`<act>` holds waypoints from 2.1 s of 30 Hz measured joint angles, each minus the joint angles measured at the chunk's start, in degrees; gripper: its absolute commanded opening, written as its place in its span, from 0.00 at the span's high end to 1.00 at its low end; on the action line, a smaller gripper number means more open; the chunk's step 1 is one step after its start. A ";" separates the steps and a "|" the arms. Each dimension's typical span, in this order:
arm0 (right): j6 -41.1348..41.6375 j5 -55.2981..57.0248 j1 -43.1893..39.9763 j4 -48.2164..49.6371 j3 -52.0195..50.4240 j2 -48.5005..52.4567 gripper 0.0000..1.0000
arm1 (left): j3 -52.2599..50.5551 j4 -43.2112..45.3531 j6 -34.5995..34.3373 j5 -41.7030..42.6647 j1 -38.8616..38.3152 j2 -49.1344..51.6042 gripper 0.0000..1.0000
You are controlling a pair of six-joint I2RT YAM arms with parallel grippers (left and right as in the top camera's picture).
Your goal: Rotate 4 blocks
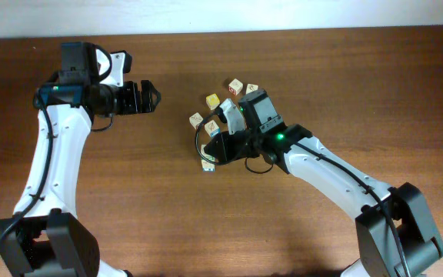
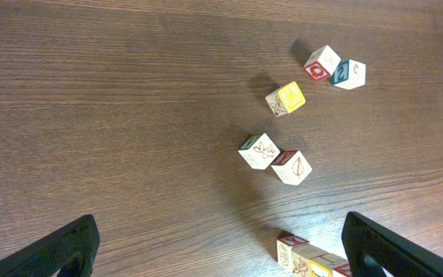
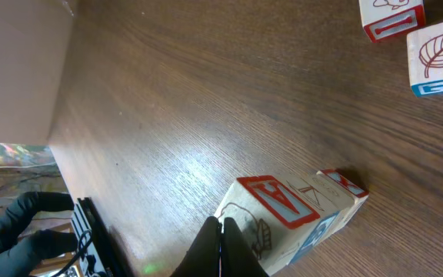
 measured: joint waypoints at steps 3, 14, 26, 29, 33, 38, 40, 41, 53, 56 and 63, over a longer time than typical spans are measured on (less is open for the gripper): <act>-0.02 -0.02 0.00 -0.39 0.00 0.00 0.96 | 0.00 0.02 0.00 0.00 0.00 0.00 0.01; -4.85 4.63 0.00 -8.24 0.55 -14.51 0.52 | 0.00 -0.02 0.00 0.00 0.00 0.00 0.01; -10.93 38.14 0.04 -48.15 1.62 -53.75 0.02 | 0.00 -0.11 0.02 0.00 0.00 0.00 0.01; -13.92 41.88 0.04 -51.89 1.57 -53.62 0.01 | 0.00 0.00 0.02 0.00 0.00 0.00 0.01; -25.40 45.05 -1.68 -43.19 1.16 -53.62 0.01 | 0.00 0.00 0.02 0.00 0.00 0.00 0.01; -32.94 35.47 -21.81 -12.55 -16.46 -66.12 0.01 | 0.00 0.00 0.02 -0.02 0.00 0.00 0.01; -34.75 32.33 -24.44 3.76 -32.94 -76.19 0.01 | 0.00 -0.02 0.02 -0.02 0.00 0.00 0.01; -35.04 31.89 -24.48 7.80 -38.56 -79.03 0.01 | 0.02 0.04 0.02 0.02 0.00 -0.04 0.01; -35.78 31.04 -24.55 13.33 -64.43 -97.77 0.01 | 0.15 -0.04 0.02 0.00 0.00 0.00 0.01; -35.76 31.06 -24.55 13.33 -64.43 -97.77 0.02 | 0.15 -0.02 0.02 0.00 0.00 0.00 0.01; -35.78 31.04 -24.55 13.33 -64.43 -97.77 0.02 | 0.15 0.00 0.04 -1.07 0.00 0.00 0.01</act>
